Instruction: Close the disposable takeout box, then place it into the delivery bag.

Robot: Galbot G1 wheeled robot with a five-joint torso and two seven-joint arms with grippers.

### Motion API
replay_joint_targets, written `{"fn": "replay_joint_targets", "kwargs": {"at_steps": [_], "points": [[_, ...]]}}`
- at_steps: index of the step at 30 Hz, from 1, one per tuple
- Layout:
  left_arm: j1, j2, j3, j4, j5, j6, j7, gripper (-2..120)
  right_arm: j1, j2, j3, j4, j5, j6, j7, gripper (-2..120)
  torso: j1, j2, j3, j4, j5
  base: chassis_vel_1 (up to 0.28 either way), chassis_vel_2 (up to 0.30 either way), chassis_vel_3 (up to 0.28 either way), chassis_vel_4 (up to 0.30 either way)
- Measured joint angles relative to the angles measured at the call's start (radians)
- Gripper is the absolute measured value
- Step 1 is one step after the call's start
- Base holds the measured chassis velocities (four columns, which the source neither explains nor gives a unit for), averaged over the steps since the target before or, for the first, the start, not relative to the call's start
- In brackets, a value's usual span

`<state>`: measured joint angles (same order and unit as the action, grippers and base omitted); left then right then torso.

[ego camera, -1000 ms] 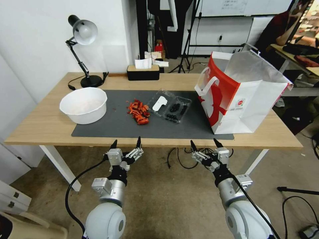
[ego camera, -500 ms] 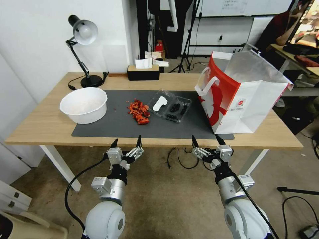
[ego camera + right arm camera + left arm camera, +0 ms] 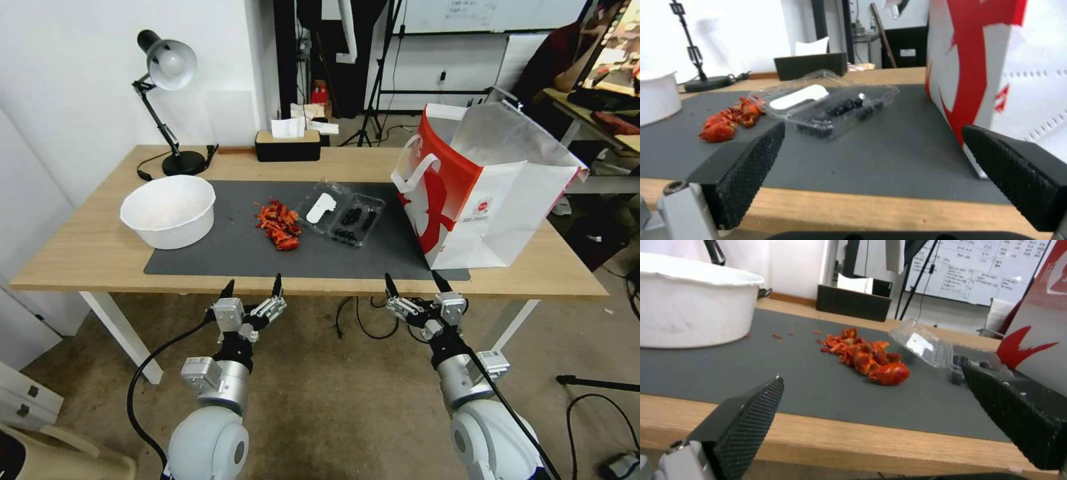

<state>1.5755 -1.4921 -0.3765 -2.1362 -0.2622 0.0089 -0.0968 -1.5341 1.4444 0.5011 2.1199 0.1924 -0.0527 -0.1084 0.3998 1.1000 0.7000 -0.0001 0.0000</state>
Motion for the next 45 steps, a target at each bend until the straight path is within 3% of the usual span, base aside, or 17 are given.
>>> {"fn": "replay_joint_targets", "kwargs": {"at_steps": [4,11,17,19,21,22,26,27,30,37,45], "points": [[0.005,0.0,-0.012,-0.008,0.0,0.003,0.002,100,0.034,-0.039,-0.008,-0.01,0.019,-0.001,-0.012,100,0.0,0.0,0.0,0.0,0.0001,0.0,0.0,0.0,0.0],[0.02,0.006,-0.031,-0.042,0.001,0.019,0.015,100,0.152,-0.198,-0.082,-0.024,0.102,-0.056,-0.072,100,0.0,0.0,0.0,0.0002,0.0001,0.0,0.0,0.0,0.0],[0.031,0.006,-0.044,-0.053,0.0,0.021,0.024,100,0.268,-0.299,-0.164,-0.039,0.213,-0.133,-0.033,100,0.0,0.0,0.0,0.0001,0.0,0.0,0.0,0.0,0.0],[0.035,-0.001,-0.048,-0.056,0.011,0.021,0.018,100,0.335,-0.334,-0.223,-0.052,0.281,-0.174,0.027,100,0.0,0.0,0.0,0.0,-0.0001,0.0,0.0,0.0,0.0],[0.04,-0.009,-0.057,-0.058,0.036,0.022,0.006,100,0.43,-0.353,-0.305,-0.069,0.381,-0.224,0.177,100,0.0,0.0,0.0,0.0001,-0.0002,0.0,0.0,0.0,0.0],[0.04,-0.009,-0.057,-0.058,0.036,0.022,0.006,100,0.43,-0.353,-0.305,-0.069,0.381,-0.224,0.177,100,0.0,0.0,0.0,0.0001,-0.0002,0.0,0.0,0.0,0.0],[0.056,-0.019,-0.063,-0.066,0.05,0.023,0.005,100,0.595,-0.332,-0.465,-0.077,0.616,-0.37,0.604,100,0.0,0.0,0.0,0.0002,-0.0001,0.0,0.0,0.0,0.0],[0.056,-0.019,-0.063,-0.066,0.05,0.023,0.005,100,0.595,-0.332,-0.465,-0.077,0.616,-0.37,0.604,100,0.0,0.0,0.0,0.0002,-0.0001,0.0,0.0,0.0,0.0],[0.063,-0.033,-0.072,-0.074,0.059,0.023,0.006,100,0.704,-0.286,-0.537,-0.094,0.756,-0.457,0.855,100,0.0,0.0,0.0,0.0002,-0.0002,0.0,0.0,0.0,0.0],[0.079,-0.046,-0.078,-0.087,0.071,0.019,0.006,100,0.82,-0.25,-0.569,-0.159,0.877,-0.517,1.051,100,0.0,0.0,0.0,0.0,-0.0001,0.0,0.0,0.0,0.0],[0.089,-0.051,-0.077,-0.09,0.075,0.017,0.011,100,0.89,-0.243,-0.57,-0.232,1.057,-0.525,1.172,100,0.0,0.0,0.0,0.0001,0.0,0.0,0.0,0.0,0.0]]}}
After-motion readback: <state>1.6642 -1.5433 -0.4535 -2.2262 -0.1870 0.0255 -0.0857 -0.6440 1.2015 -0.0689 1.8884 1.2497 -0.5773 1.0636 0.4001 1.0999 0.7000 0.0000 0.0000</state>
